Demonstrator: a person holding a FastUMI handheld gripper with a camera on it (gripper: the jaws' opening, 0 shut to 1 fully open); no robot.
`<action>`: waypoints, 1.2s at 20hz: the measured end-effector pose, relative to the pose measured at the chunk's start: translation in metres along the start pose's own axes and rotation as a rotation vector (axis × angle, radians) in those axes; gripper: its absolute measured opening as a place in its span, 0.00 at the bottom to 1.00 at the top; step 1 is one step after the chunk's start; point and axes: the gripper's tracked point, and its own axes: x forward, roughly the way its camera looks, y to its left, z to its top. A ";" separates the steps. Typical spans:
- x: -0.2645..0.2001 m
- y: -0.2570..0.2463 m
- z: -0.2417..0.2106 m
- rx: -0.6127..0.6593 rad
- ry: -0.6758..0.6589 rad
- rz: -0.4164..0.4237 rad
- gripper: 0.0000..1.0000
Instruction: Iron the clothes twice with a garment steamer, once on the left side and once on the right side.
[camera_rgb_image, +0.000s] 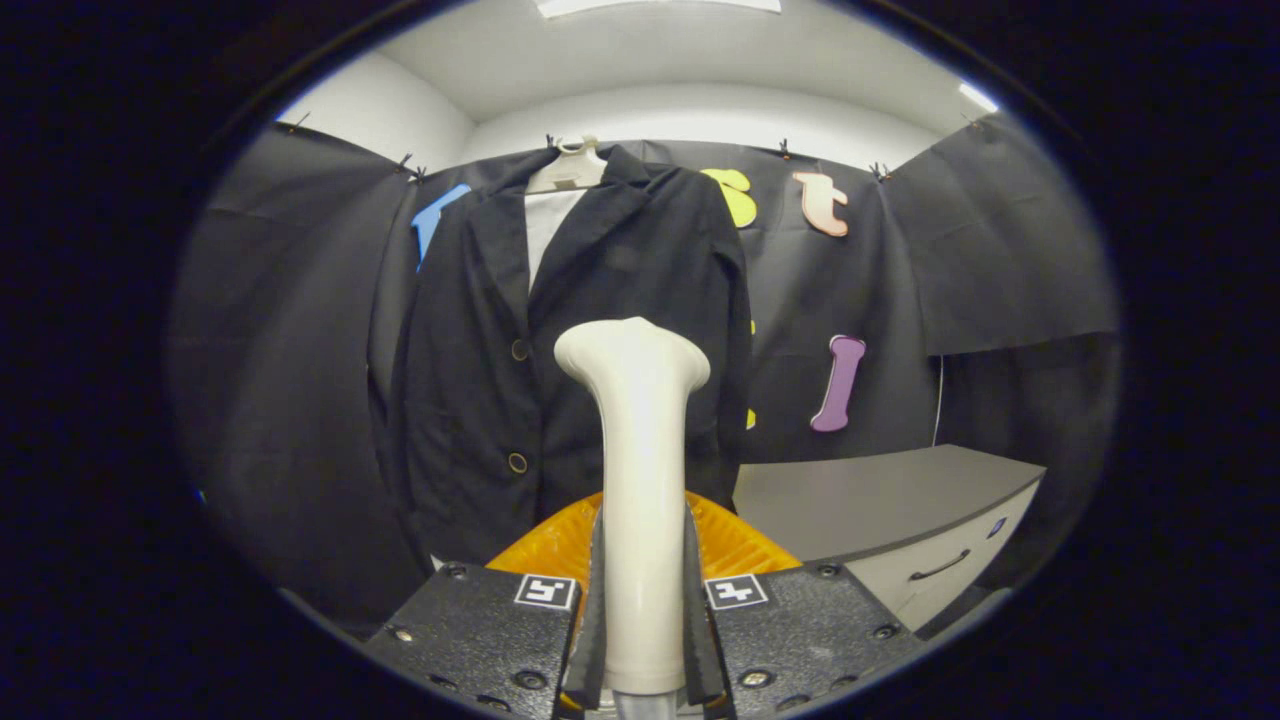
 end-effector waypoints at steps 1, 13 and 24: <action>-0.004 -0.001 -0.008 -0.004 0.015 -0.002 0.34; -0.043 0.006 -0.130 -0.052 0.255 0.003 0.34; -0.054 0.006 -0.168 -0.060 0.364 0.010 0.34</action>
